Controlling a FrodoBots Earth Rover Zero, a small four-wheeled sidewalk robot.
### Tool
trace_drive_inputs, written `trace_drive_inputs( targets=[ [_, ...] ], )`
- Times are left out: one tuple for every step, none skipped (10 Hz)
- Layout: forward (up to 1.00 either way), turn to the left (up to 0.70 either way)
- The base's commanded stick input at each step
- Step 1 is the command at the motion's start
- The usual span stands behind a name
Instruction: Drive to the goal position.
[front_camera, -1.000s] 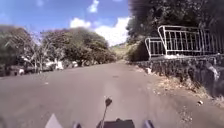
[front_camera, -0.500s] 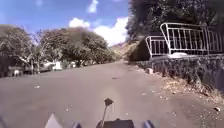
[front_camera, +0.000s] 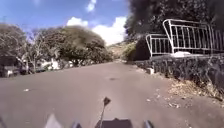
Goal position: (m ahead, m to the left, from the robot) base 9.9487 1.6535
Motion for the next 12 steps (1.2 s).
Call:
trace_drive_inputs(
  targets=[
    [0.7, 0.0],
    [0.7, 0.0],
    [0.7, 0.0],
    [0.7, -0.06],
    [0.7, -0.12],
    [0.7, -0.19],
    [0.7, -0.26],
    [0.7, -0.33],
    [0.7, -0.35],
    [0.7, -0.35],
    [0.7, -0.34],
    [0.7, -0.23]
  ],
)
